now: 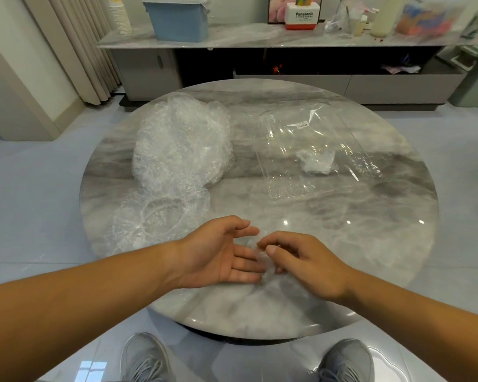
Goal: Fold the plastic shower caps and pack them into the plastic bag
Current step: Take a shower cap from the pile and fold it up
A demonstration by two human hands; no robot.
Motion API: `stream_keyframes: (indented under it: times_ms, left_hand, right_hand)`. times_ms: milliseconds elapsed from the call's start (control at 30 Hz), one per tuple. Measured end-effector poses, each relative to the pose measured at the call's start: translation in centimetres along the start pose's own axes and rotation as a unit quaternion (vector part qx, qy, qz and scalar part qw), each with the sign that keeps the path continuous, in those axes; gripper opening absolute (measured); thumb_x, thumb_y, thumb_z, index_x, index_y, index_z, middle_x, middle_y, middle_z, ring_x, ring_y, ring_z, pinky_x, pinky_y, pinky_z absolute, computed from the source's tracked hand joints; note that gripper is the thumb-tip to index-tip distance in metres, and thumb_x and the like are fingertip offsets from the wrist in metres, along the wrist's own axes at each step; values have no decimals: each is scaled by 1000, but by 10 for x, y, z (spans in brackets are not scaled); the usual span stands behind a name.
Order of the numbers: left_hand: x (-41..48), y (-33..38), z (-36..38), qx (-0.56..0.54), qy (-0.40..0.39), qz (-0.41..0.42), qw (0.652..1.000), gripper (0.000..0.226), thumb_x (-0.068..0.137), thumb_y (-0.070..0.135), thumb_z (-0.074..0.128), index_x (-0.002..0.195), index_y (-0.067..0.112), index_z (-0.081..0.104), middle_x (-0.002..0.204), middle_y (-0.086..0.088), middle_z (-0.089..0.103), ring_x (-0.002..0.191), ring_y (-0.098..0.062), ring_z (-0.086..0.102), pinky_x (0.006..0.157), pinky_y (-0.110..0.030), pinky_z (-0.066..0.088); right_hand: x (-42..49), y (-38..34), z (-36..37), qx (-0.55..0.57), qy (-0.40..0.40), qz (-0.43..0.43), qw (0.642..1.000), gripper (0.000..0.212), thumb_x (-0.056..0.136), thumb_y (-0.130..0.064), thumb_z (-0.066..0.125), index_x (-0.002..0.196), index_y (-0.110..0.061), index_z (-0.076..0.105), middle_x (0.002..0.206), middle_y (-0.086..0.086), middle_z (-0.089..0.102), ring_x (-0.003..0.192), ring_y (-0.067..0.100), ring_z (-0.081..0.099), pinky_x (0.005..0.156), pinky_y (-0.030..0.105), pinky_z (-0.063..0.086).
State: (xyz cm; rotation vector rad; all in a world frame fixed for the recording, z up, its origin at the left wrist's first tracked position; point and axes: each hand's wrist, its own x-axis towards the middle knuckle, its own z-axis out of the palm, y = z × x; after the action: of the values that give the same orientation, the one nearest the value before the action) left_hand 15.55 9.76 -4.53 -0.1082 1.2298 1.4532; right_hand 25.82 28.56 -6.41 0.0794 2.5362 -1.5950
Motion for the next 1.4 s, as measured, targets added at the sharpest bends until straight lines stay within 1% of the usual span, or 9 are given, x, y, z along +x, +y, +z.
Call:
stream_keyframes:
  times_ms: [233, 433, 533, 700, 967, 1100, 1167, 1300, 1400]
  left_hand:
    - [-9, 10, 0, 32, 42, 12, 999, 42, 99, 35, 56, 132, 10, 51, 124, -34, 63, 107, -46, 68, 94, -53, 55]
    - [2, 4, -3, 271, 187, 95, 940, 30, 90, 34, 74, 99, 8, 64, 88, -12, 65, 72, -18, 64, 66, -32, 59]
    - [10, -1, -1, 314, 204, 117, 920, 44, 79, 38, 84, 106, 9, 62, 79, -8, 64, 69, -17, 62, 64, -30, 57]
    - [19, 5, -5, 365, 216, 119, 898, 38, 81, 41, 82, 95, 7, 70, 82, -9, 74, 68, -15, 69, 66, -32, 63]
    - [26, 13, -4, 393, 189, 101, 894, 40, 80, 45, 82, 95, 10, 71, 76, -5, 71, 65, -14, 68, 66, -31, 62]
    - [31, 13, -2, 406, 181, 127, 887, 32, 84, 35, 82, 92, 6, 69, 71, -5, 66, 62, -12, 64, 67, -30, 62]
    - [31, 13, -1, 366, 166, 142, 905, 26, 86, 28, 81, 88, 5, 68, 75, -10, 67, 68, -16, 66, 75, -34, 63]
    - [25, 16, 12, 200, 137, 178, 954, 17, 91, 18, 74, 92, 5, 63, 85, -17, 71, 75, -21, 72, 66, -30, 62]
    - [21, 17, 25, 131, 132, 217, 958, 13, 94, 14, 69, 89, 5, 62, 84, -14, 75, 73, -19, 74, 61, -23, 58]
  right_hand:
    - [3, -3, -1, -23, -34, 10, 999, 39, 93, -62, 53, 116, -35, 69, 102, -21, 71, 96, 2, 67, 91, 30, 55]
    - [4, -7, 0, -84, -61, 29, 994, 51, 93, -70, 41, 127, -37, 60, 115, -22, 66, 105, -6, 60, 95, 24, 47]
    - [1, -7, 0, -15, -68, 67, 995, 67, 86, -82, 37, 138, -42, 47, 123, -21, 64, 114, -3, 57, 103, 29, 46]
    - [-1, -8, -4, 147, -1, 68, 987, 49, 91, -72, 40, 123, -38, 53, 112, -7, 75, 104, 11, 68, 99, 36, 51]
    - [-15, -5, 1, -75, -76, 18, 994, 44, 97, -65, 33, 118, -35, 57, 113, -18, 69, 114, -1, 57, 103, 33, 44]
    - [-16, -5, -1, -138, -117, -20, 983, 64, 89, -72, 25, 128, -35, 59, 120, -15, 65, 118, 2, 52, 103, 29, 42]
    - [-15, -9, -2, -65, -78, -13, 995, 58, 88, -70, 34, 115, -32, 69, 110, -10, 70, 108, 6, 61, 98, 32, 47]
    - [-3, -13, -7, 51, 197, 39, 978, 40, 78, -64, 69, 97, -29, 63, 99, -6, 67, 88, 11, 66, 76, 28, 53]
    - [6, -19, -12, 173, 147, 169, 959, 76, 62, -68, 83, 115, -21, 57, 109, 2, 69, 94, 15, 71, 78, 33, 59]
